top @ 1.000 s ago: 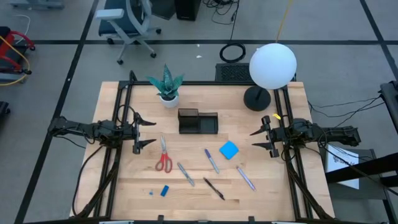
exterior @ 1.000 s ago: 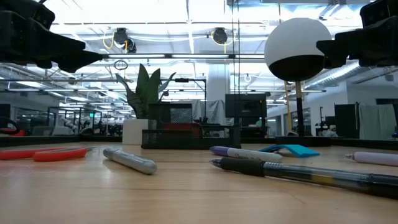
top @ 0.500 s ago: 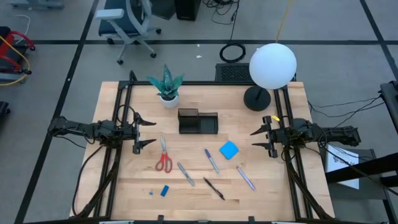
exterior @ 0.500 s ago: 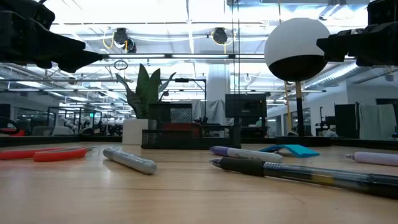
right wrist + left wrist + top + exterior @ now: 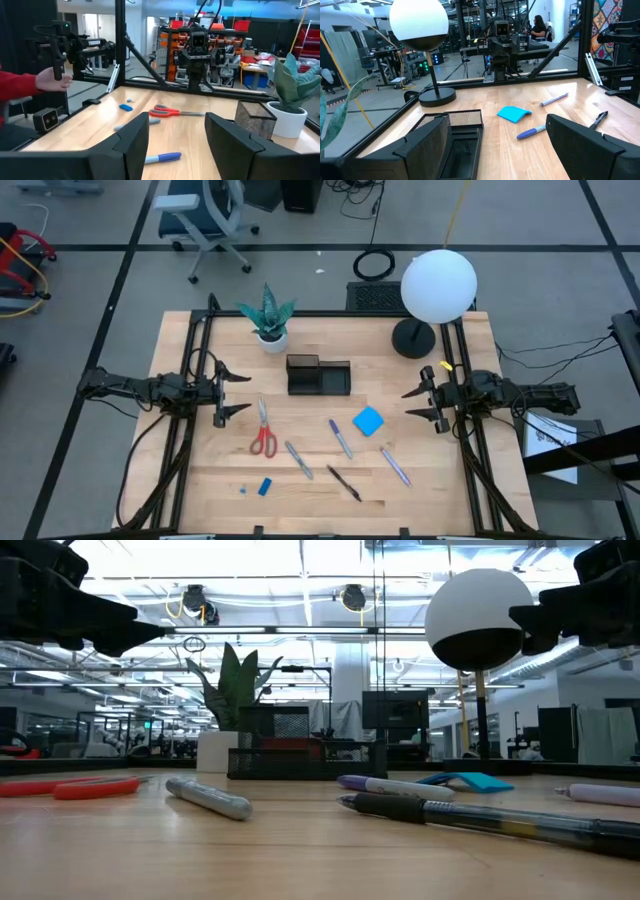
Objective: Pick and place office supplies into organizer
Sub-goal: Put the purple pen into the black desk organizer
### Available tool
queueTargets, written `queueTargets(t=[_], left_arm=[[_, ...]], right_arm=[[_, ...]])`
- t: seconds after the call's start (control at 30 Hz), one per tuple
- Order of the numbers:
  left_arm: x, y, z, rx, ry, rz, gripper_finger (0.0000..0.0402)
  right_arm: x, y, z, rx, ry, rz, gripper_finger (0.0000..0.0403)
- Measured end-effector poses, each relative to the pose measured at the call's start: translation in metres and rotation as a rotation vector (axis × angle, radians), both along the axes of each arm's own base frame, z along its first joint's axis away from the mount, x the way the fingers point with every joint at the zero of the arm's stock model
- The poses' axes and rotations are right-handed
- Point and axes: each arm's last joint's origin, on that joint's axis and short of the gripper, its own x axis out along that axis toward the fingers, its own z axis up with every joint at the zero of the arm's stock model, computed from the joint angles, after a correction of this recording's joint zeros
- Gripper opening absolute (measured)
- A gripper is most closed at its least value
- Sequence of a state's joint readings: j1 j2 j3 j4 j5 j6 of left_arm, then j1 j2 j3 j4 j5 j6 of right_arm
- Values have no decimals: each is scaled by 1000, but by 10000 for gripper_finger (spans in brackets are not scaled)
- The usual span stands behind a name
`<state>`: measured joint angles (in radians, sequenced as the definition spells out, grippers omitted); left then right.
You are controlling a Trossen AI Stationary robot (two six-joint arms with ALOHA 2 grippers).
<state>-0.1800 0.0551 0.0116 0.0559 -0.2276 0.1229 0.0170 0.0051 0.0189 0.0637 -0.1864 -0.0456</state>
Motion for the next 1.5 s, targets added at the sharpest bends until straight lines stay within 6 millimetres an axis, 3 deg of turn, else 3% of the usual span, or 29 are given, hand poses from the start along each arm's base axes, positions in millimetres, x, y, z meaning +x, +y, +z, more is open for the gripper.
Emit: queueTargets(t=[0.73,1.5], left_arm=[[0,0,0,0,0,0,347],[0,0,0,0,0,0,347]], right_arm=[[0,0,4,87,-22,4,187],[-7,0,31,218,-282,49,187]])
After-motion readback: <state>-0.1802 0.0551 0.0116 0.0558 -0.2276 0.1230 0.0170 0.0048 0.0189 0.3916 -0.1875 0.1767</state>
